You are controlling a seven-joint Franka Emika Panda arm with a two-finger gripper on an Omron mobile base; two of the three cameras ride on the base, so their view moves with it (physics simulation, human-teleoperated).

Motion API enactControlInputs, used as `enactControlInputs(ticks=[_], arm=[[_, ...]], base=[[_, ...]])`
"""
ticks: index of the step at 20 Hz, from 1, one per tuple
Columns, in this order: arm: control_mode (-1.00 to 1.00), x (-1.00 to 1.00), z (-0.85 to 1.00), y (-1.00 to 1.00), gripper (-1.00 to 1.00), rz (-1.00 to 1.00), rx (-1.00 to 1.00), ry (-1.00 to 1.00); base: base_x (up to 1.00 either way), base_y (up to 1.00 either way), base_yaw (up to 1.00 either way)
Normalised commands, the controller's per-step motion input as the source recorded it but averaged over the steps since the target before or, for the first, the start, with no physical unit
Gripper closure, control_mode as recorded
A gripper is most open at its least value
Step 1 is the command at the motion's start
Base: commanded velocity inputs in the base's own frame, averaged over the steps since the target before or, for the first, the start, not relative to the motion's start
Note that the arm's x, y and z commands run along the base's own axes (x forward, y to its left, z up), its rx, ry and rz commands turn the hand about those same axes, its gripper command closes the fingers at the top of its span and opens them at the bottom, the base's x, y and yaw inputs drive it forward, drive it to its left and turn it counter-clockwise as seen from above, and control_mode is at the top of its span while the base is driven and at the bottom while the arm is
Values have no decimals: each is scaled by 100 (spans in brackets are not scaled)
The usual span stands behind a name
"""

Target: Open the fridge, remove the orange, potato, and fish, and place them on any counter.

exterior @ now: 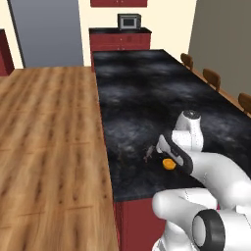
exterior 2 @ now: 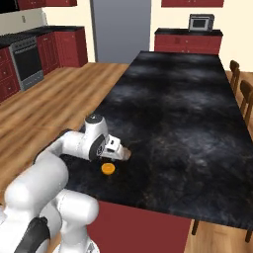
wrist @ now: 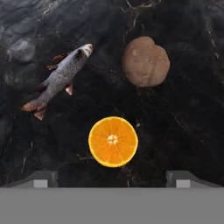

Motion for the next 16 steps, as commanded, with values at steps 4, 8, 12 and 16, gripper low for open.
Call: enactControlInputs(ticks=[4,8,12,16], arm=[[-100,-100,79,56,-100,11,0,-18],[-100,-99,37,100,-100,22,-5,-8],[-100,-77,44,100,-100,23,-7,-1],[-100,-63,29,98,-100,20,-9,-2]], base=[[0,0,0],[0,0,0],[0,0,0],[0,0,0]])
